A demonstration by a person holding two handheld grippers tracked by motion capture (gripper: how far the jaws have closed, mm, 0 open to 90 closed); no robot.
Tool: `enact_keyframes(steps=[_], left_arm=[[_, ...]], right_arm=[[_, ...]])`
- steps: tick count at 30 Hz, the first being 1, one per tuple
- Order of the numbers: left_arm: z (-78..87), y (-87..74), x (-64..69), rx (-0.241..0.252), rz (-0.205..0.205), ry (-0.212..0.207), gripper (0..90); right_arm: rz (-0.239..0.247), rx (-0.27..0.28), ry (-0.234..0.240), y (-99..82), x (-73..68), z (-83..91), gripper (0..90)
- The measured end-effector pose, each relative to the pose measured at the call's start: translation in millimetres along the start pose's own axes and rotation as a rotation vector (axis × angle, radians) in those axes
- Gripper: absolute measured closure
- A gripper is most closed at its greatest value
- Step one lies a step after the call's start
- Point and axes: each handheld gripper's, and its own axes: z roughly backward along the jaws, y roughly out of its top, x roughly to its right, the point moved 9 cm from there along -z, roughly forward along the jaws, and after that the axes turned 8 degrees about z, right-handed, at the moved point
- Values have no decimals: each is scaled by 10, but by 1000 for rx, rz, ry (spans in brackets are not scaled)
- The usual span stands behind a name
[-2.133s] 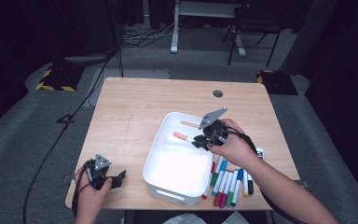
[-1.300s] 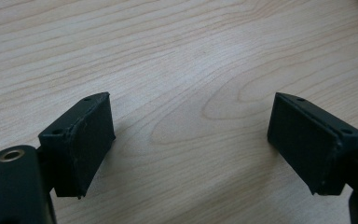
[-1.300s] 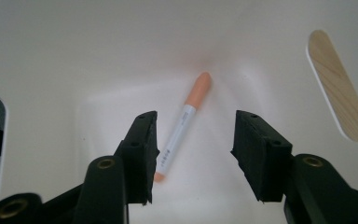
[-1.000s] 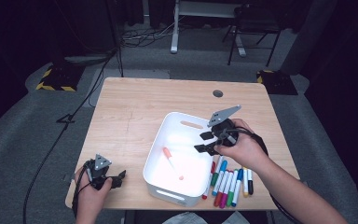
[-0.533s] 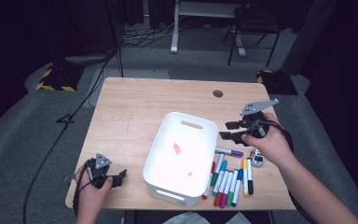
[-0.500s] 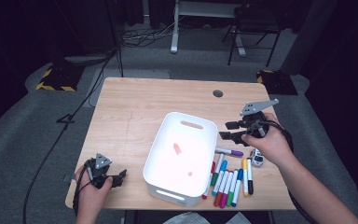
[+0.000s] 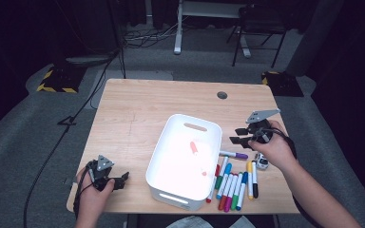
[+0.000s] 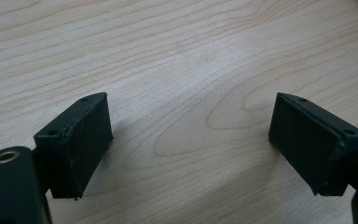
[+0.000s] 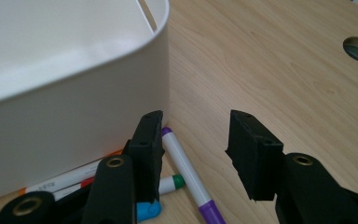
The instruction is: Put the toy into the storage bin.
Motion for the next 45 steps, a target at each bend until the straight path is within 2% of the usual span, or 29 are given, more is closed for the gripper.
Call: enact_keyframes(steps=[5,10,13,15,17,21,23,24,25,31,35,37,38,40,43,45], left_arm=[[0,1,-1,0,0,1,137],[0,0,0,0,0,0,137],[0,1,-1,0,-1,1,137],[0,0,0,0,0,0,137],[0,0,-1,0,-1,2,137],[5,-3,0,-2,2,7,138],[6,-3,-1,-1,2,9,138],[4,-3,-1,1,3,10,138],[4,-3,-1,1,3,10,138],[9,-7,-1,-2,2,10,139],[9,-11,4,0,5,9,140],[9,-10,3,1,5,10,140],[9,-11,5,0,5,9,140],[9,-10,3,1,4,10,140],[9,-10,3,1,4,10,140],[8,-11,5,0,5,9,140]], right_arm=[[-17,-42,9,-202,31,-195,561],[-40,-57,8,-338,37,-321,558],[-8,-94,-9,-460,63,-388,553],[8,-102,-9,-510,61,-430,559],[31,-136,-2,-594,55,-500,561],[52,-162,8,-641,74,-569,574],[42,-162,15,-644,64,-596,585],[54,-163,23,-653,68,-611,587],[41,-172,26,-666,58,-622,592],[54,-183,31,-734,69,-716,619],[60,-217,22,-766,104,-778,687],[36,-212,36,-746,94,-791,737],[60,-219,16,-746,132,-796,752],[39,-217,26,-729,109,-808,764],[48,-221,4,-729,145,-809,766],[26,-230,3,-734,144,-802,766]])
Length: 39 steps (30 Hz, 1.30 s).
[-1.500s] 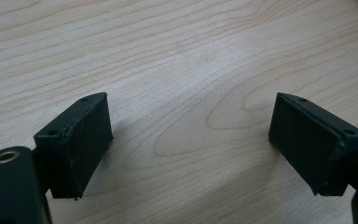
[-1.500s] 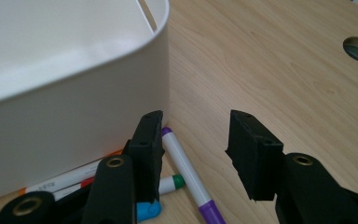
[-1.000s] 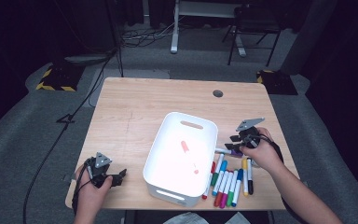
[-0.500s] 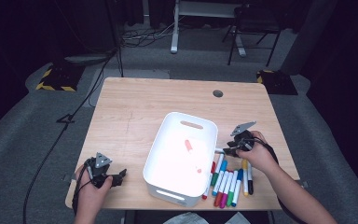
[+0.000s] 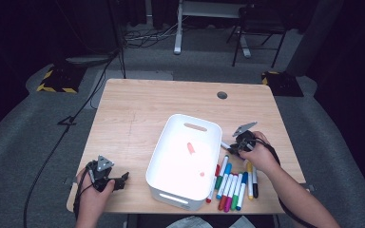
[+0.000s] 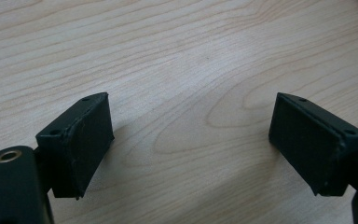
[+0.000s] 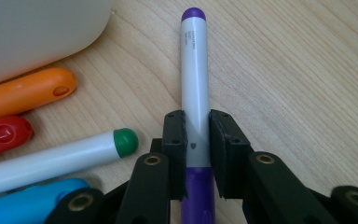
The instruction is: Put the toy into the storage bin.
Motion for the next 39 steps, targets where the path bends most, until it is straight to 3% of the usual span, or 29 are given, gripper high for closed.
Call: enact_keyframes(steps=[6,11,30,39], left_arm=[[2,0,-1,-2,-2,-1,140],[0,0,0,-1,0,0,140],[0,0,0,0,0,0,140],[0,0,0,-1,0,-2,139]], right_arm=[[-28,36,19,68,3,112,766],[-15,50,12,130,-9,242,767],[-67,158,14,405,-91,894,767],[-47,212,20,564,-213,1148,766]])
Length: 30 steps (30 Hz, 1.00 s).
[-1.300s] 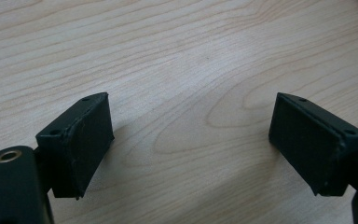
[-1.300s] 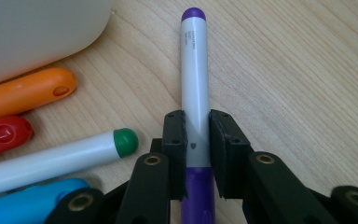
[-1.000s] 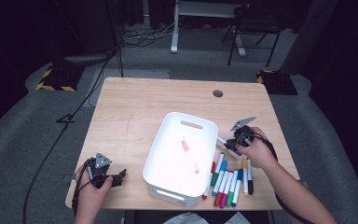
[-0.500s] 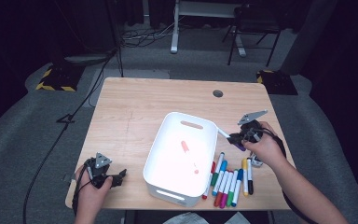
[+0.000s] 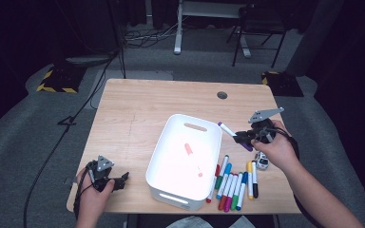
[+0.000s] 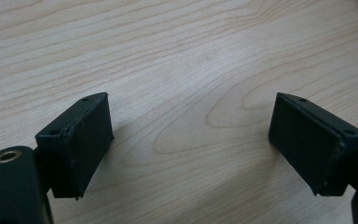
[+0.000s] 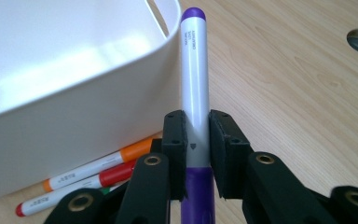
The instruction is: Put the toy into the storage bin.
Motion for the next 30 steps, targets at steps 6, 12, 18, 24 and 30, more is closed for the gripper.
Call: enact_keyframes(steps=[6,12,18,24,30], left_arm=[[-2,0,1,-2,-3,0,131],[-21,7,10,-11,-13,3,88],[-59,16,38,-29,-15,-5,21],[-82,33,47,-37,-6,0,0],[-83,34,46,-36,-7,1,1]], right_arm=[[39,48,8,176,-106,155,766],[65,59,29,331,-248,215,766],[95,77,58,492,-386,215,766],[126,77,82,647,-497,165,767],[161,80,107,814,-653,48,766]])
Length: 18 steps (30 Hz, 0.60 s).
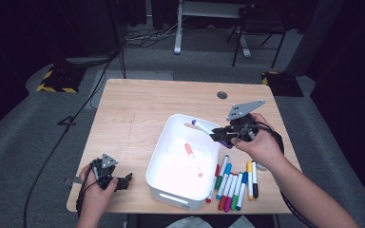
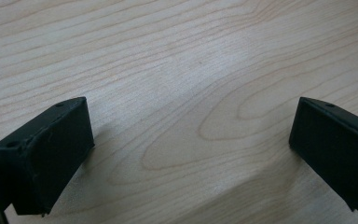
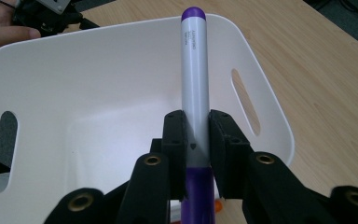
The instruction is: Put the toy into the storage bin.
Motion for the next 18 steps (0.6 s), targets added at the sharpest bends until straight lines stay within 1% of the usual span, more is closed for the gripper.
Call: enact_keyframes(steps=[5,9,13,16,18], left_arm=[[0,0,0,0,0,0,1],[0,0,-1,0,0,0,1],[0,0,0,0,0,0,0],[0,1,-1,0,0,0,1],[0,0,0,0,0,0,1]], right_arm=[[37,-10,21,106,-94,-154,766],[52,-20,29,140,-132,-258,766],[60,-46,42,100,-150,-359,767],[66,-69,46,57,-176,-399,767],[74,-75,44,26,-186,-417,766]])
